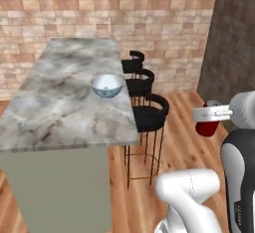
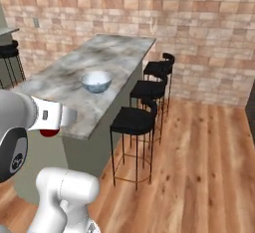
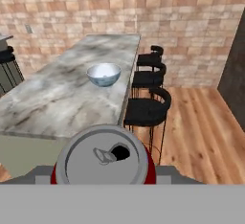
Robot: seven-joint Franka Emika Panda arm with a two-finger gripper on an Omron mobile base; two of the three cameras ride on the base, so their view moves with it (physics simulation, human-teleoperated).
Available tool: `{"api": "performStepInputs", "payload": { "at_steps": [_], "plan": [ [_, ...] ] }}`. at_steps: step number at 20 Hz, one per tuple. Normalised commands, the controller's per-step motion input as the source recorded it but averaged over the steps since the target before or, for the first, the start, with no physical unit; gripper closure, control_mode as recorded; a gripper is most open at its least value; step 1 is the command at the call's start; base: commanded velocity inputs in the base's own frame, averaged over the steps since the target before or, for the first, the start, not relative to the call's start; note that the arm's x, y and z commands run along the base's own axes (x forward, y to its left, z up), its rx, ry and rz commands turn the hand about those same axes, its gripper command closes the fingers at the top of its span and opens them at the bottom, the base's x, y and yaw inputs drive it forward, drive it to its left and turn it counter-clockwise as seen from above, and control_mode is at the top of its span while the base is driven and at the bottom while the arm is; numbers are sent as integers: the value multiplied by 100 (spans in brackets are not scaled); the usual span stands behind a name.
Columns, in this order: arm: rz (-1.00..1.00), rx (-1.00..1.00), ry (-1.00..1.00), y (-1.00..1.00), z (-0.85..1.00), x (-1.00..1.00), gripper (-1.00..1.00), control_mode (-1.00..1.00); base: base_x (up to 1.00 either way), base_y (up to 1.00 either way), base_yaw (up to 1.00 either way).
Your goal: Open the fridge, grab two sodas, and place both sodas inside the bowl with ice on the dining counter.
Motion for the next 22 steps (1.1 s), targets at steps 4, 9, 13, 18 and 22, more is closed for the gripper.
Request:
{"api": "performStepInputs", "payload": {
  "at_steps": [4,9,13,18,22],
  "plan": [
    [0,0,0,0,0,0,100,100,38,-92,23],
    [0,0,0,0,0,0,100,100,44,-68,32],
    [0,0,0,0,0,0,100,100,41,-45,43],
    [0,0,0,0,0,0,100,100,30,-55,43],
    [0,0,0,0,0,0,100,100,29,-60,40]
  ]
}}
